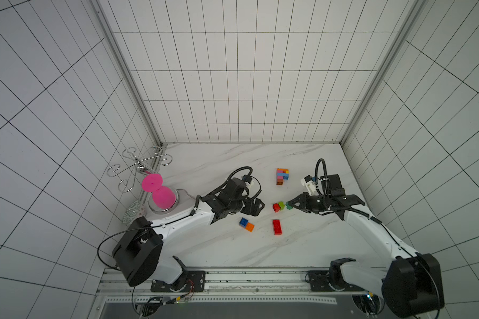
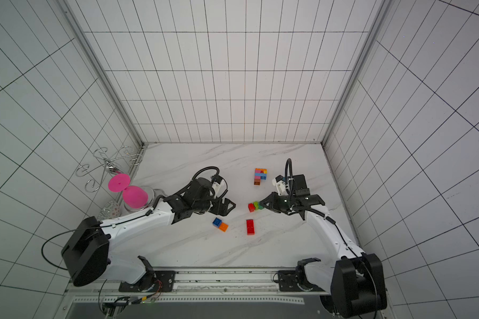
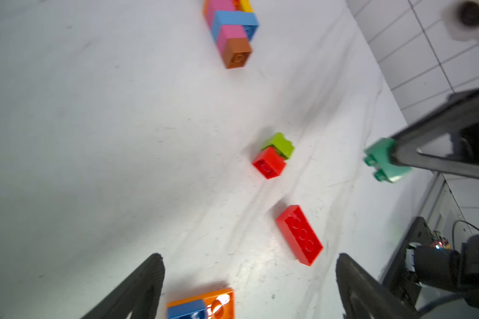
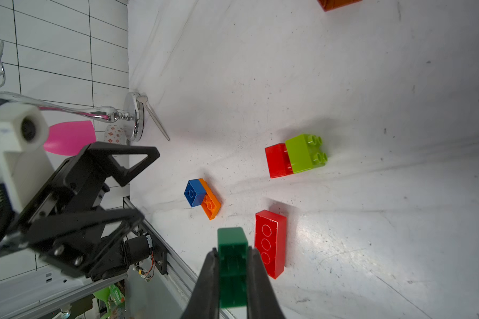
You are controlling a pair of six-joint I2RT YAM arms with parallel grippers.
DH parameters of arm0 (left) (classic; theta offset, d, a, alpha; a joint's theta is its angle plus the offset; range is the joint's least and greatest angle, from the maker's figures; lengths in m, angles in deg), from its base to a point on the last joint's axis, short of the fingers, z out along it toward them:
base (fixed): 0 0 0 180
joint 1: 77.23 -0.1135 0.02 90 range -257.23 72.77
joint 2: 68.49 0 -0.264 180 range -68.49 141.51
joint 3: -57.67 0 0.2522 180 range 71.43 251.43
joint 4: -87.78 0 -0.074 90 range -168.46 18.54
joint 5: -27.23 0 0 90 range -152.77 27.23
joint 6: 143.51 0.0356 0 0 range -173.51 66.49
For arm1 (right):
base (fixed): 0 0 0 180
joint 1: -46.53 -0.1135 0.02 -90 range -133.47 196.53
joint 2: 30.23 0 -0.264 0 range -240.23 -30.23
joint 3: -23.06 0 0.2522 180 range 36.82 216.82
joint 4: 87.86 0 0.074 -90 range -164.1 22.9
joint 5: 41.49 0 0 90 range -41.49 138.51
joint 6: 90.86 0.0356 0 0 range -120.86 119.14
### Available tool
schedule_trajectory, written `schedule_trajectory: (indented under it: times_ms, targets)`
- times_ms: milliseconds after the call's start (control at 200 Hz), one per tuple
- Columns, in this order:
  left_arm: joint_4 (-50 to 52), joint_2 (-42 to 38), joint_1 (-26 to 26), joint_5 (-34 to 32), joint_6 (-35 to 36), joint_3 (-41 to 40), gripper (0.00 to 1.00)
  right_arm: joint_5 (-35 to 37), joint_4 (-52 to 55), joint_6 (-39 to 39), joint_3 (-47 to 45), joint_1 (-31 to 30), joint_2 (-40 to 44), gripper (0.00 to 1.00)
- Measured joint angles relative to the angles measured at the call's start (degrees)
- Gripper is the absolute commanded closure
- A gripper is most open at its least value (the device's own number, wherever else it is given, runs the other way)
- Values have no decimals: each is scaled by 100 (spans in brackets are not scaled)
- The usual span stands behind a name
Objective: Assemble the letter p with lego
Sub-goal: Adjust the lego brick at the center of the board, then move the lego brick at the center of the board.
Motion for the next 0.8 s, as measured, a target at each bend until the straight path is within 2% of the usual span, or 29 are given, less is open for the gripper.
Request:
schedule_trajectory:
  times_ms: [125,260,555,800]
  targets:
    - [109,-7,-566,94,-46,-535,7,-2,-92,42,-57,-149,0,100]
    - [70,57,-723,439,-94,-837,7,2,-153,66,-59,-236,0,100]
    - [-684,326,-452,1292,-352,-1235,7,15,-181,129,-61,-330,17,100]
    - [-1132,286,46,1499,-710,-1443,6,22,-181,146,-129,-334,96,100]
